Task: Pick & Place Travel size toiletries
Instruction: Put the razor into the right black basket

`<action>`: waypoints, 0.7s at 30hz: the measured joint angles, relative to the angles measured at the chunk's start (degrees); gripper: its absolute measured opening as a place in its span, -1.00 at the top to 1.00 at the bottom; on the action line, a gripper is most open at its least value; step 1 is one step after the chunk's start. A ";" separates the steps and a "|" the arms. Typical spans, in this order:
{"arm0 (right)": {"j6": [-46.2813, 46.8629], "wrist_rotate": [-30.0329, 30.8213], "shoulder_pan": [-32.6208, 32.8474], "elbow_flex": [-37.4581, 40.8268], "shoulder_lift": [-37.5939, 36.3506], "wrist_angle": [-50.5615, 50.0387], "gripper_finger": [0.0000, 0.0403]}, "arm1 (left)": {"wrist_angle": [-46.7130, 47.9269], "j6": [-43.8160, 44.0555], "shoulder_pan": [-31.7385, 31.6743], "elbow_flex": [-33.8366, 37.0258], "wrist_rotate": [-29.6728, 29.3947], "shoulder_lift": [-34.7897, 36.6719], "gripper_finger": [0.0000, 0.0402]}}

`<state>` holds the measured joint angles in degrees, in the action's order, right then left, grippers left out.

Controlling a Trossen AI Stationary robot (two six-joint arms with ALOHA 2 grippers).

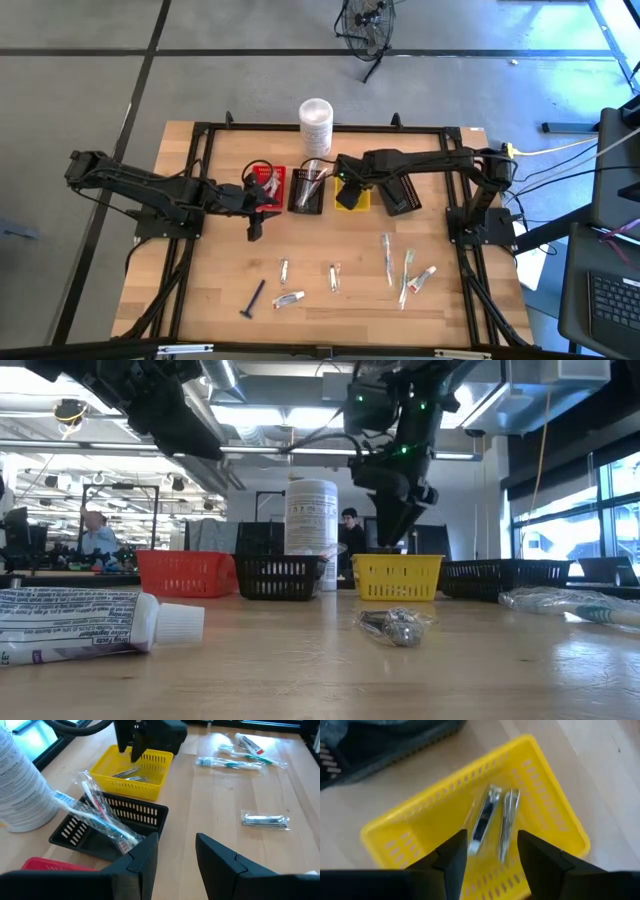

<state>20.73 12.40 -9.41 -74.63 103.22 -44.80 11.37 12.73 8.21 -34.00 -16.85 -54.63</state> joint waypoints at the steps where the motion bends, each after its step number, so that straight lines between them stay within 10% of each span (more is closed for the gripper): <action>1: 0.88 0.01 0.52 -0.76 0.00 -1.90 0.15 | 0.38 0.00 0.00 0.00 0.03 0.00 0.37; 21: 20.54 -1.94 20.33 -2.95 0.00 -13.22 0.28 | 2.41 1.53 0.05 -0.01 -0.02 -0.02 0.37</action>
<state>41.27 10.47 10.91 -77.58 103.22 -58.02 13.78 14.27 8.26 -34.01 -16.86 -54.65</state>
